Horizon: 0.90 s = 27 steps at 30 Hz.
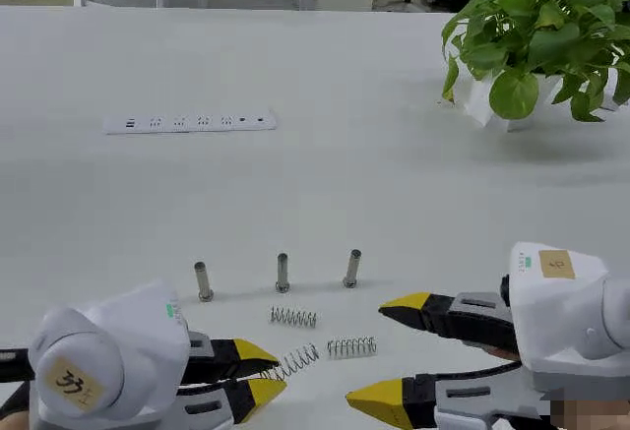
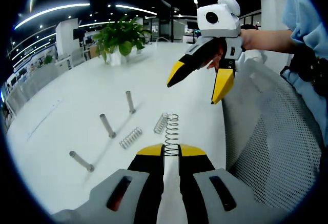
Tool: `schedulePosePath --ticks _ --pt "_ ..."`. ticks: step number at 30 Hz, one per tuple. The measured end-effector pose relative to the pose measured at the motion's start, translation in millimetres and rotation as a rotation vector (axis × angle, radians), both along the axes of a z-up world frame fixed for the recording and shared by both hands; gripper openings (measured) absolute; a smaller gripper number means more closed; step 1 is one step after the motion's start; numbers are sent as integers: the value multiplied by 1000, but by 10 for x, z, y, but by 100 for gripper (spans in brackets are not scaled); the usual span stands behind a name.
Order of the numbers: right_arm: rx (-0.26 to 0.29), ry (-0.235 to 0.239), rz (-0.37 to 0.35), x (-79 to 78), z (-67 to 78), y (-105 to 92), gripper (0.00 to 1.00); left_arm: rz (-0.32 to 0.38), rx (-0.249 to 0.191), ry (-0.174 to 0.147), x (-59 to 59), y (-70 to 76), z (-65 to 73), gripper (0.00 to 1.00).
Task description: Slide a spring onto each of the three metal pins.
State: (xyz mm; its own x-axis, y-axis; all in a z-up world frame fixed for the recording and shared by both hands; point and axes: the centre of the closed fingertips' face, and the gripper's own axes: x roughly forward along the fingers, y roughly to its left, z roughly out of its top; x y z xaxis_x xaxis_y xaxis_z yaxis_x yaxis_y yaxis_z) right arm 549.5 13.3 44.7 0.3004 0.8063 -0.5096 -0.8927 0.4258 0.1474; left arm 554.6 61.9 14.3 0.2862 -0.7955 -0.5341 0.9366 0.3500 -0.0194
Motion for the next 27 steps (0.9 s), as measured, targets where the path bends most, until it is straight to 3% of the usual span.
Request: schedulePosePath --ticks 3,11,27 --pt "-27 -3 63 -33 -31 56 36 -28 1 -7 -32 -22 17 6" --pt "-29 4 157 -79 -33 174 25 -71 -12 -11 -90 -73 65 6" --pt "-16 61 206 -159 -93 252 12 -117 -34 -5 -210 -80 86 6"
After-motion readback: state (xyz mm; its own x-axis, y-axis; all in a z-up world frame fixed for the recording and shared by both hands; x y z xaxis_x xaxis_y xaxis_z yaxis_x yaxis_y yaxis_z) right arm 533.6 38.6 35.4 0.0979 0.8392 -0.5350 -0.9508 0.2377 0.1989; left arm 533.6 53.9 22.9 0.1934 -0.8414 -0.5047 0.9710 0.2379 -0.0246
